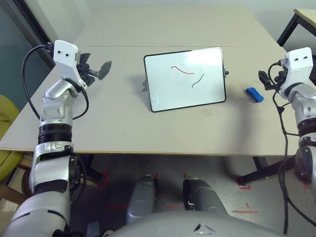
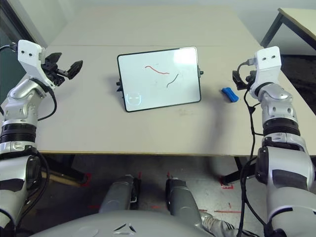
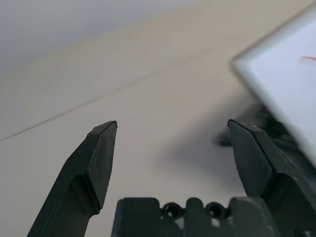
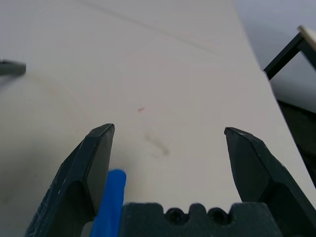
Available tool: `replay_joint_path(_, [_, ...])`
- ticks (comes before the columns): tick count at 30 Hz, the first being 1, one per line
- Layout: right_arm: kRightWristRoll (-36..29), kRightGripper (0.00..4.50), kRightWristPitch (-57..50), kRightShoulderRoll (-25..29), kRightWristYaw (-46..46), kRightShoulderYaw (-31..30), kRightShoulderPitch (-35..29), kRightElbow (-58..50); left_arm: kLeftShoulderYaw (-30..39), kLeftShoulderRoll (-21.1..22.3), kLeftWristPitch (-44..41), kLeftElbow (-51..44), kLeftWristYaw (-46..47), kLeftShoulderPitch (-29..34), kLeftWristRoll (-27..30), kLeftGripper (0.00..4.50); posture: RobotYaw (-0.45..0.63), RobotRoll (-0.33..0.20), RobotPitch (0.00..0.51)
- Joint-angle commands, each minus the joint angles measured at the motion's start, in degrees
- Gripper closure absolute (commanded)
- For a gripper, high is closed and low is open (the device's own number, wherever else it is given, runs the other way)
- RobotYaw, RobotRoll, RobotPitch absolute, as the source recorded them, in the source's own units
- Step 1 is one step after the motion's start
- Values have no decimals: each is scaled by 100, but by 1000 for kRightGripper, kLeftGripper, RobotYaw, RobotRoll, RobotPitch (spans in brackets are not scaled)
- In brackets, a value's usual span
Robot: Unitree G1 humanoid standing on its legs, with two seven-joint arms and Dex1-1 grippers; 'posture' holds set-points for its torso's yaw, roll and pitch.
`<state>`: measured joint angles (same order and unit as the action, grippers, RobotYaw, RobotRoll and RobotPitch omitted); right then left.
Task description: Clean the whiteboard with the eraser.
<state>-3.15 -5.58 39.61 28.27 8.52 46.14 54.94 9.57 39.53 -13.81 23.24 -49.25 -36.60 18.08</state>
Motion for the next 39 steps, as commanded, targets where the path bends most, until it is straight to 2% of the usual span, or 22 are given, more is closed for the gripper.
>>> replay_joint_path(1, [114,46,-423,101,457,-224,180,99,-296,253,-771,-848,-883,253,424,0,342,0,54])
replay_joint_path(5, [248,46,-621,135,708,-383,379,322,-545,369,-1211,-1377,-1431,392,609,0,348,0,57])
replay_joint_path(10, [331,46,-1060,119,1027,-479,640,678,-775,260,-1285,-1203,-1682,159,541,0,341,0,51])
replay_joint_path(15, [652,46,-1485,159,1478,-851,834,1052,-932,88,-1108,-834,-1802,-195,424,0,326,0,48])
replay_joint_path(23, [935,46,-1593,114,1334,-1045,1158,1500,-988,8,-975,-622,-1947,-442,359,0,318,0,46])
replay_joint_path(39, [1142,46,-1664,-150,1075,-1037,1335,1931,-904,0,-1020,-830,-1884,-356,408,0,345,0,47])
